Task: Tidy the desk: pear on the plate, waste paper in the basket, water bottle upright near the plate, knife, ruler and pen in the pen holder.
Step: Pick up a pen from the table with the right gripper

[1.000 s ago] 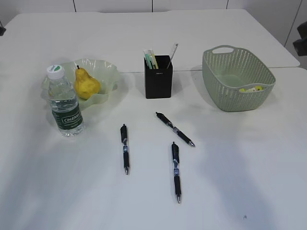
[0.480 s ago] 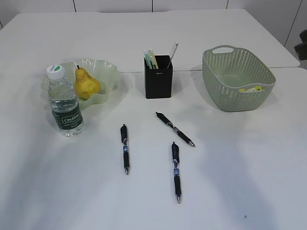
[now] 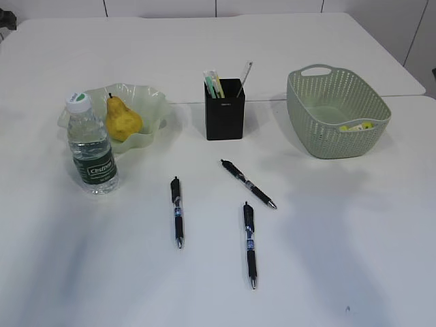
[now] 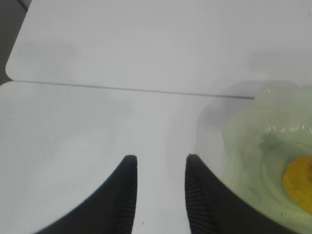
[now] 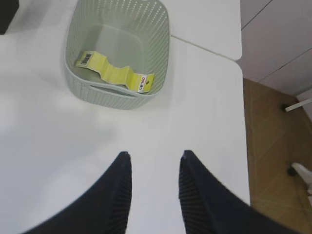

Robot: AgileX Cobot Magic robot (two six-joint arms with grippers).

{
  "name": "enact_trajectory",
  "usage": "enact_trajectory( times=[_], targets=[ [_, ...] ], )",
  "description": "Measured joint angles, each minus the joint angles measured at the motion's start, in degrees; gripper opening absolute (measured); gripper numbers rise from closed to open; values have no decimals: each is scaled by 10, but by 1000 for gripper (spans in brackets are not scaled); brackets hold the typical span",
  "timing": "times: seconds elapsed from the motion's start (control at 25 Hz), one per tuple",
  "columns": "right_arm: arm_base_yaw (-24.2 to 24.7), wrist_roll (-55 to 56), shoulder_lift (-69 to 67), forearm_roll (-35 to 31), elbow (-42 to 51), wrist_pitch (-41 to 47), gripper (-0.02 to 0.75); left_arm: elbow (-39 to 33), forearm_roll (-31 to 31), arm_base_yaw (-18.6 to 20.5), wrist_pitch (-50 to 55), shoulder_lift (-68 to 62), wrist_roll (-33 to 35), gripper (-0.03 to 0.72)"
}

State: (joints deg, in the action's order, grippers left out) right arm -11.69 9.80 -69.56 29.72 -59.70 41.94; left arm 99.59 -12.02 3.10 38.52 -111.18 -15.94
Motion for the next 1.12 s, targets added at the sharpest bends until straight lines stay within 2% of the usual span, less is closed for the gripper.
enact_trajectory(
  times=[0.24, 0.36, 0.56, 0.76, 0.84, 1.04, 1.12],
  targets=[
    [0, 0, 0, -65, -27, 66, 279, 0, 42, 0, 145, 27, 101, 230],
    [0, 0, 0, -82, -42, 111, 279, 0, 99, 0, 206, 34, 145, 230],
    [0, 0, 0, -92, -64, 168, 279, 0, 168, 0, 274, 35, 168, 230],
    [0, 0, 0, -124, -67, 197, 279, 0, 181, 0, 309, 35, 174, 242],
    [0, 0, 0, -140, -67, 206, 279, 0, 181, 0, 314, 35, 184, 280],
    [0, 0, -7, -196, -73, 222, 279, 0, 193, 0, 319, 35, 195, 478],
    [0, 0, -23, -218, -83, 236, 279, 0, 207, 0, 320, 37, 196, 507]
  ],
)
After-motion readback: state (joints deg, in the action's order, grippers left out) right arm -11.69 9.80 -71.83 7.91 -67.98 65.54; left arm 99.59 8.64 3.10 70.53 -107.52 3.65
